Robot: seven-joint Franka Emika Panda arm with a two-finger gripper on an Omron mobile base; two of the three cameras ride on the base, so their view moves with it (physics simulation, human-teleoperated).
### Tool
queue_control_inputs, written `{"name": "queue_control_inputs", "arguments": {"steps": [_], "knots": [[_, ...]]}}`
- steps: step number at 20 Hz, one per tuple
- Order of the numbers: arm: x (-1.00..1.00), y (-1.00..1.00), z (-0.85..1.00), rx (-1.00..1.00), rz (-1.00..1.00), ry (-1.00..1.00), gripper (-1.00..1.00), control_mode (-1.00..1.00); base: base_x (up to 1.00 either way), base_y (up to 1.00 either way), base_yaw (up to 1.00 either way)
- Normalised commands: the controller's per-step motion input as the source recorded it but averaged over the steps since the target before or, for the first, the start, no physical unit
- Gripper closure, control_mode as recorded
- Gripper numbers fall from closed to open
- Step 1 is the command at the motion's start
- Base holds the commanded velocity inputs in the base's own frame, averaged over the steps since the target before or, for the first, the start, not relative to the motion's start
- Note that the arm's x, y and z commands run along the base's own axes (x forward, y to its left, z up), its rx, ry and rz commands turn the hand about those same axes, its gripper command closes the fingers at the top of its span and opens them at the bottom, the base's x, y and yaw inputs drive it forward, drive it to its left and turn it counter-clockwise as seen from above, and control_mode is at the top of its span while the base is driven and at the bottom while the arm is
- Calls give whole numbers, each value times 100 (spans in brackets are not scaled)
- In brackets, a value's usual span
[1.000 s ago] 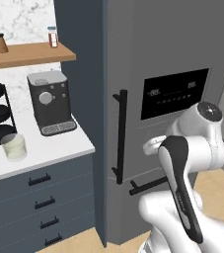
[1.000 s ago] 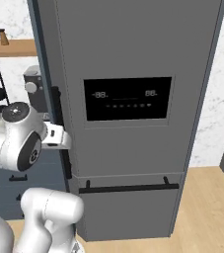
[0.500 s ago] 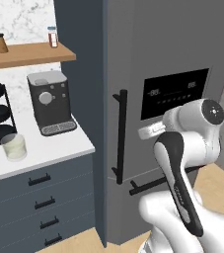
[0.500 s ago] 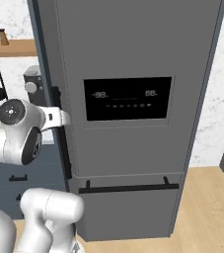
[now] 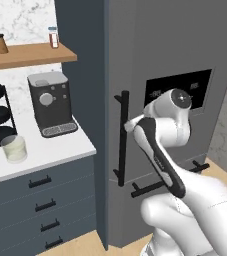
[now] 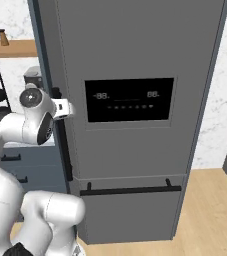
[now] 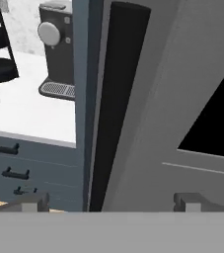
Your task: Grab a lemon wedge from the fridge and one ice cube from the ice bowl, and put them in the glass of lemonade.
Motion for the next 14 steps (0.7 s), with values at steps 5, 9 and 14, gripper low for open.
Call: {"name": "queue_control_inputs", "arguments": {"steps": [5,9,14], "knots": [[35,7,-60,-3,0,25,-100,-100,0,0,0],[40,6,-71,0,0,0,-100,-100,0,0,0],[60,27,-11,0,-3,-1,-100,-100,0,0,0]]}}
